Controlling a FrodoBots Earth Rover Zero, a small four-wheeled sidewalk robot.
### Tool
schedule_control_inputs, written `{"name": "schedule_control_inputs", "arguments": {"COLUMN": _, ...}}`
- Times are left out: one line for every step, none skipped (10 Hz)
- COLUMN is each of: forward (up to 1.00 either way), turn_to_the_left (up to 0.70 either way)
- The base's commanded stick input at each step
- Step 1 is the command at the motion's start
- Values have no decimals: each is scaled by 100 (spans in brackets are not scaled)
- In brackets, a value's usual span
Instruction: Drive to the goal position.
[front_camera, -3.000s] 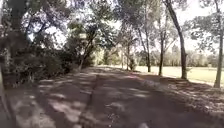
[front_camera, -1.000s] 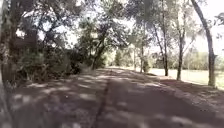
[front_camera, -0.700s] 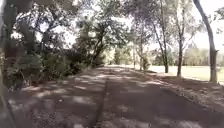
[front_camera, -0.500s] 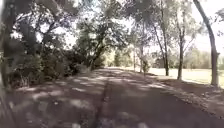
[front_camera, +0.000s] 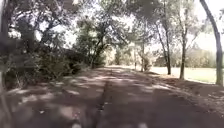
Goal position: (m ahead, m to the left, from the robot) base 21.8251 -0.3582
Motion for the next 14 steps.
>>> {"name": "schedule_control_inputs", "arguments": {"forward": 70, "turn_to_the_left": 0}}
{"name": "schedule_control_inputs", "arguments": {"forward": 70, "turn_to_the_left": 0}}
{"name": "schedule_control_inputs", "arguments": {"forward": 70, "turn_to_the_left": 0}}
{"name": "schedule_control_inputs", "arguments": {"forward": 70, "turn_to_the_left": 0}}
{"name": "schedule_control_inputs", "arguments": {"forward": 70, "turn_to_the_left": 0}}
{"name": "schedule_control_inputs", "arguments": {"forward": 70, "turn_to_the_left": 0}}
{"name": "schedule_control_inputs", "arguments": {"forward": 70, "turn_to_the_left": 0}}
{"name": "schedule_control_inputs", "arguments": {"forward": 70, "turn_to_the_left": 0}}
{"name": "schedule_control_inputs", "arguments": {"forward": 70, "turn_to_the_left": 0}}
{"name": "schedule_control_inputs", "arguments": {"forward": 70, "turn_to_the_left": 0}}
{"name": "schedule_control_inputs", "arguments": {"forward": 70, "turn_to_the_left": 0}}
{"name": "schedule_control_inputs", "arguments": {"forward": 70, "turn_to_the_left": 0}}
{"name": "schedule_control_inputs", "arguments": {"forward": 70, "turn_to_the_left": 0}}
{"name": "schedule_control_inputs", "arguments": {"forward": 70, "turn_to_the_left": 0}}
